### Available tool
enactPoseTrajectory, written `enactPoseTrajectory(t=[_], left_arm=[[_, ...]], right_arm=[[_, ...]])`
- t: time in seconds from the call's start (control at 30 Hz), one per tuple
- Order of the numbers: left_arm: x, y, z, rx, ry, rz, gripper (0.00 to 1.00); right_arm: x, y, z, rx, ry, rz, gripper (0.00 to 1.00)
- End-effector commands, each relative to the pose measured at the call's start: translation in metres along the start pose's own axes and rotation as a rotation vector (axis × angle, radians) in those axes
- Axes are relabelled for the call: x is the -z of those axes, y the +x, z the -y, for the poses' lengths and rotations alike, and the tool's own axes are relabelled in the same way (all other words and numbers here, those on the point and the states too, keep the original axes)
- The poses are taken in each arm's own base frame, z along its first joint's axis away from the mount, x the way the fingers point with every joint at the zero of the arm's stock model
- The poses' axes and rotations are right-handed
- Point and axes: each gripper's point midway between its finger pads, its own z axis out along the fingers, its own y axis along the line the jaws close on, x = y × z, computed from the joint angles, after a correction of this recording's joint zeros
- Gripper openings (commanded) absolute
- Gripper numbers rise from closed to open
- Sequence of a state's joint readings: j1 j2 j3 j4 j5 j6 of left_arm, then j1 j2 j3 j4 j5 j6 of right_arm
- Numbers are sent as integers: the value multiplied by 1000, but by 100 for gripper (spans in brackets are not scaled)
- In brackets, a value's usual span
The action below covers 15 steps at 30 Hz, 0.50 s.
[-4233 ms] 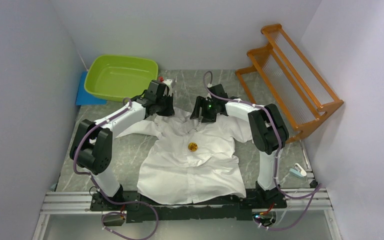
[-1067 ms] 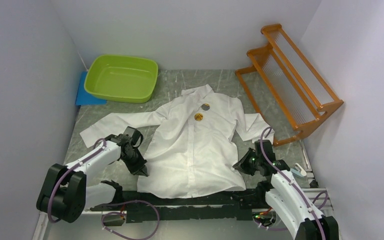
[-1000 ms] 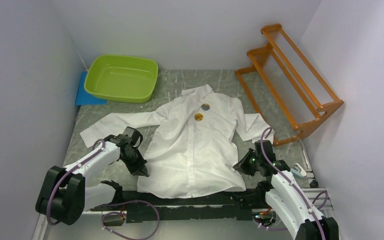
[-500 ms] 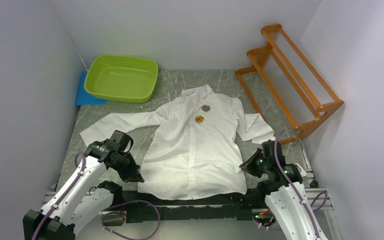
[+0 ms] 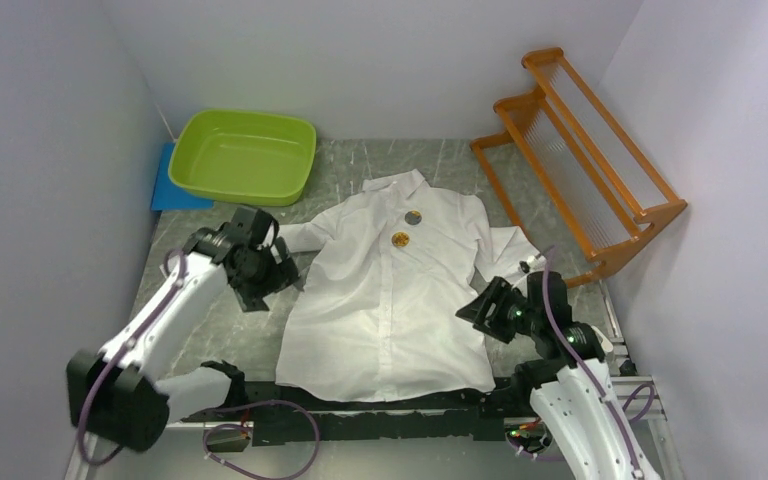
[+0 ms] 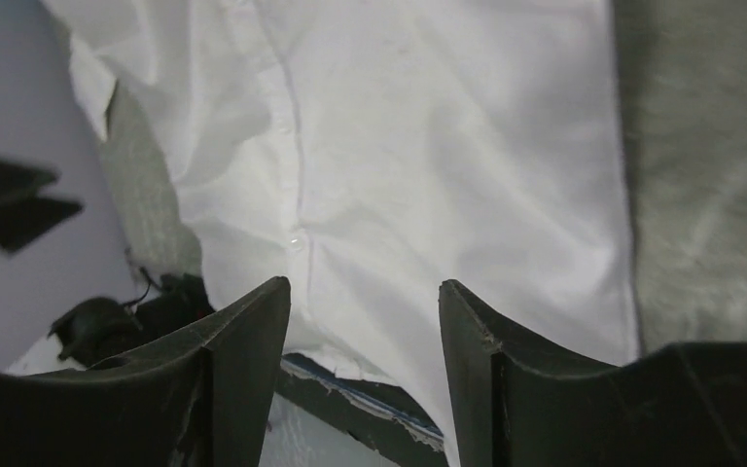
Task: Pin the brooch onto the clothing
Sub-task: Flatten out the clothes at the center of the board.
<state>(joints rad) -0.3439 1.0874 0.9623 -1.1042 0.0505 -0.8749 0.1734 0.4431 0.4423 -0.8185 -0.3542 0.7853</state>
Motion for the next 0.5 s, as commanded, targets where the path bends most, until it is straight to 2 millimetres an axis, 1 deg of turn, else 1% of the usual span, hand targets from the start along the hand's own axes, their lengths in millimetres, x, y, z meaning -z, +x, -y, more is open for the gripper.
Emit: enactPoseTrajectory(t=[0.0, 0.17, 0.27, 0.37, 0.47], left_arm=[[-28, -62, 25, -99, 24, 112, 87], [-60, -115, 31, -54, 14, 174, 86], [-77, -146, 25, -8, -40, 221, 85], [-96, -169, 18, 46, -48, 231, 83], [-108, -189, 14, 68, -31, 266, 81]], right_arm=[[-10, -7, -47, 152, -251, -53, 63], [-19, -2, -51, 208, -302, -107, 73], [-21, -1, -51, 224, -312, -113, 77], [-22, 1, -50, 240, -316, -114, 80], [-26, 2, -48, 239, -321, -114, 81]])
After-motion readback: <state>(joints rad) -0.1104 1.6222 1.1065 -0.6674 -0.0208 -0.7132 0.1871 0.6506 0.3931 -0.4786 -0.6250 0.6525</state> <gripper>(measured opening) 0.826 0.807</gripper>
